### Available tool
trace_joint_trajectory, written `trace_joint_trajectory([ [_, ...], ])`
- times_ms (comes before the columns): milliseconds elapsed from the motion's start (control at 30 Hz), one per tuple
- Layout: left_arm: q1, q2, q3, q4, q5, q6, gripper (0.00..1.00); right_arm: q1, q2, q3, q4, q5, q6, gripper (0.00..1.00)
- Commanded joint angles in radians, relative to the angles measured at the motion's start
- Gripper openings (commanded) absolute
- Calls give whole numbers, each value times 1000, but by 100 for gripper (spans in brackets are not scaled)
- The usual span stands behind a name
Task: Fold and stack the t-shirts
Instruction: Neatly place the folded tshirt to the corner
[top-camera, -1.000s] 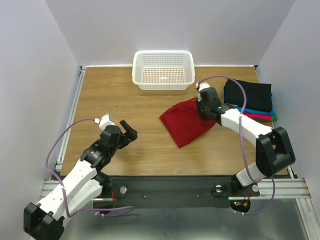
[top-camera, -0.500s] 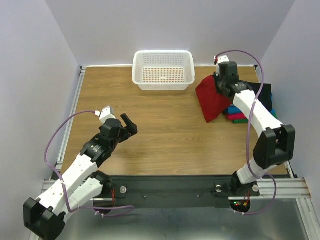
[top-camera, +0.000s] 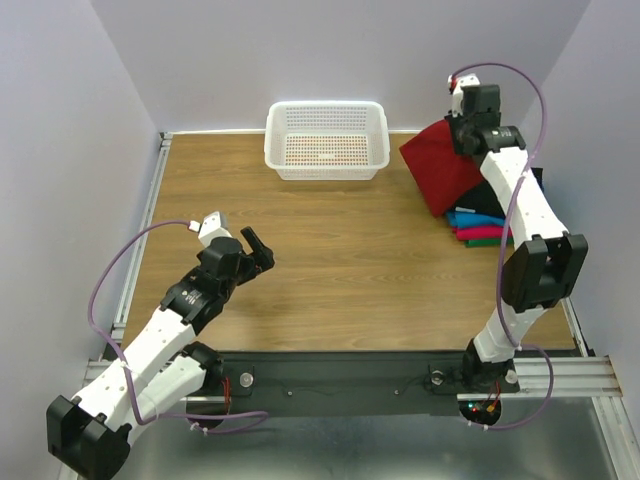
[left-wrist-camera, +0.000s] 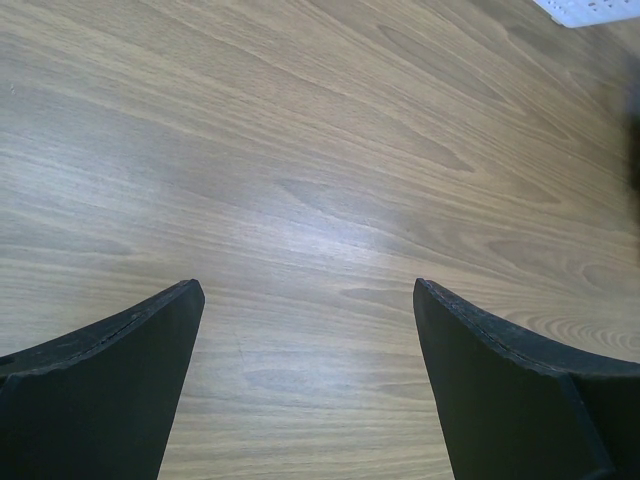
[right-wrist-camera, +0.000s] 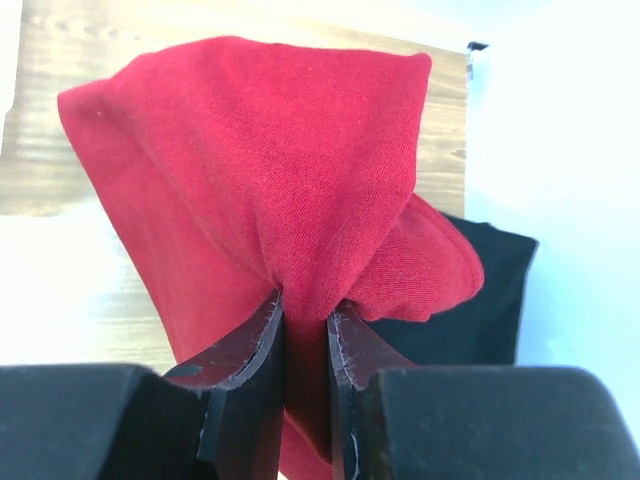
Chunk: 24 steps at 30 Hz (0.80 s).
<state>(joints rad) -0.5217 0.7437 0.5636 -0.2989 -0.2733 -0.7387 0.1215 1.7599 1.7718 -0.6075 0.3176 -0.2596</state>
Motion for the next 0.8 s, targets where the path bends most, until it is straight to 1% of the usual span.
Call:
trace_joint_trajectory([
  [0,5,5,55,10,-35,21,98,-52,-14,130,-47,-41,-4,0],
  [267,6,31,68,7,-38,24,98,-117,30,233,-145,-95,14,0],
  [300,6,32,68,9,-37,25,98,-156,36,239,-153,-107,14,0],
  [500,9,49,82,12,-43,39,98,-209,78,224,-176,-163,-9,1],
  [567,9,60,87,12,-46,45,98,-215,90,229,-175,-132,-15,1],
  [700,12,91,104,18,-41,58,98,-236,136,245,-175,29,-44,2],
  [767,14,109,111,24,-40,70,98,-247,145,239,-170,67,-62,8],
])
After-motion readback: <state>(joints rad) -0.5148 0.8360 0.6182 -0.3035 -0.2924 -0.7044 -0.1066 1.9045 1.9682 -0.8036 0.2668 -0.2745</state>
